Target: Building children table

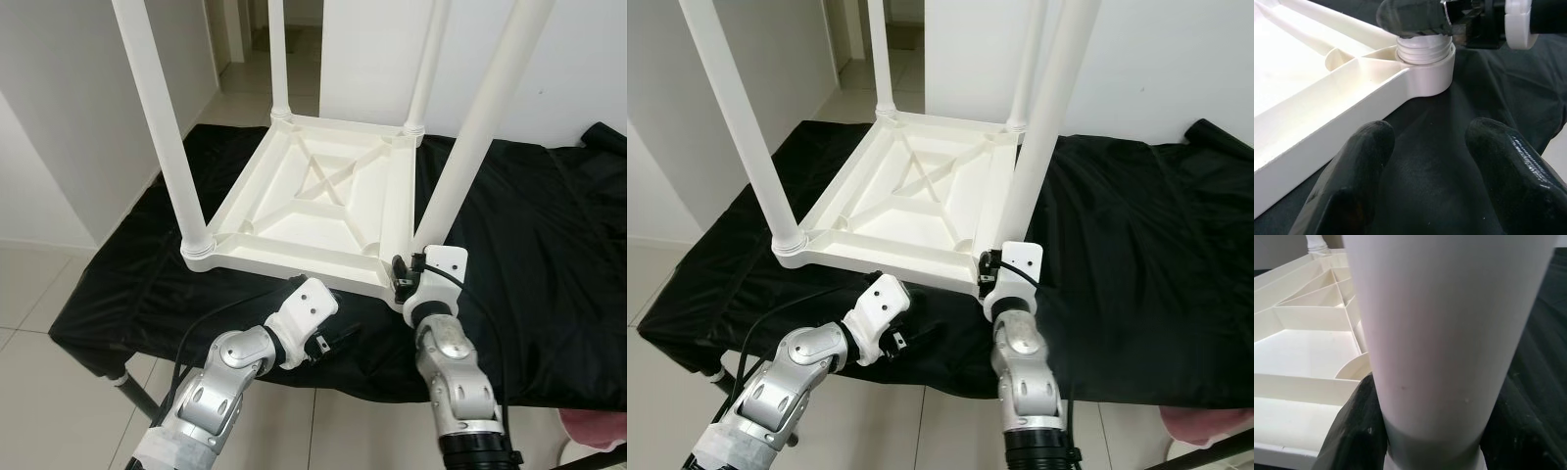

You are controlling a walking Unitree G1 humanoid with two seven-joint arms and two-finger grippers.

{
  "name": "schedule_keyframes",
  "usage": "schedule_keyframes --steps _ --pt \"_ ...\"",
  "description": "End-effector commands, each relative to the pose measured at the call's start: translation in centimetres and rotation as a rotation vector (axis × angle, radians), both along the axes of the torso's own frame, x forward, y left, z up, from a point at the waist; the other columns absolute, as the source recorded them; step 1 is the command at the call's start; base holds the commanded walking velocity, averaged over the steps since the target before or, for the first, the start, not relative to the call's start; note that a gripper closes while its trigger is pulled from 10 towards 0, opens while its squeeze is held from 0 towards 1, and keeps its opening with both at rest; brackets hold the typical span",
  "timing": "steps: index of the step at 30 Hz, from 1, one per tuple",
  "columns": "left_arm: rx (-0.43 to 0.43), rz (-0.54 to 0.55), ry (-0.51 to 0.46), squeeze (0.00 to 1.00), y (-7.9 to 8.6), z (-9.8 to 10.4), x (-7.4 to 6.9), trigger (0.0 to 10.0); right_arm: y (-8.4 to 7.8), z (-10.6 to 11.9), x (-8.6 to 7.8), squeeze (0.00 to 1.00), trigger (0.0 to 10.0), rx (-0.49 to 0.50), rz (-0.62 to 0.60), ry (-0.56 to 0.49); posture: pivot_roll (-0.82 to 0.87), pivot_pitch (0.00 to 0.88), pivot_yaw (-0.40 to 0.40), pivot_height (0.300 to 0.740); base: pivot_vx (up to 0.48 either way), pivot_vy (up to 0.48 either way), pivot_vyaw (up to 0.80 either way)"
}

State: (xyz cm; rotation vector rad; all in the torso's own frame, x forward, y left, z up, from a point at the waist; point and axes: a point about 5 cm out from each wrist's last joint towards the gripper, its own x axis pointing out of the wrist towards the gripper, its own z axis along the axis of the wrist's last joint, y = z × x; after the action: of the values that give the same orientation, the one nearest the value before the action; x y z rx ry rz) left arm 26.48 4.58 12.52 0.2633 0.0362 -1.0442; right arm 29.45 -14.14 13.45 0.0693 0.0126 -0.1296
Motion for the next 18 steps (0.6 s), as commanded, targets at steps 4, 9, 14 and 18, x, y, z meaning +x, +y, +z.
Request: schedule_keyframes --steps 4,9,14,18 --pt "-0.003 0.03 0.002 0.0 0.0 -0.2 0.1 10.0 0.4 -0.8 0.1 1.0 10.0 0.099 0.021 0.04 -0.04 0.01 0.048 0.74 0.0 0.0 0.0" --pt "-0.007 0.027 0.002 0.0 0.1 -0.1 0.2 10.0 -0.1 -0.2 0.0 1.0 10.0 0.096 0.042 0.009 -0.03 0.014 0.05 0.74 0.0 0.0 0.0" --pt "-0.009 0.029 0.001 0.0 0.2 0.0 0.1 10.0 -0.9 0.3 -0.3 0.0 10.0 0.069 0.084 -0.023 -0.03 0.018 0.054 0.74 0.0 0.0 0.0" --pt "-0.003 0.033 -0.003 0.0 0.5 0.1 0.2 10.0 -1.6 0.6 -0.5 0.0 10.0 0.025 0.199 -0.049 -0.03 0.027 0.054 0.74 0.0 0.0 0.0"
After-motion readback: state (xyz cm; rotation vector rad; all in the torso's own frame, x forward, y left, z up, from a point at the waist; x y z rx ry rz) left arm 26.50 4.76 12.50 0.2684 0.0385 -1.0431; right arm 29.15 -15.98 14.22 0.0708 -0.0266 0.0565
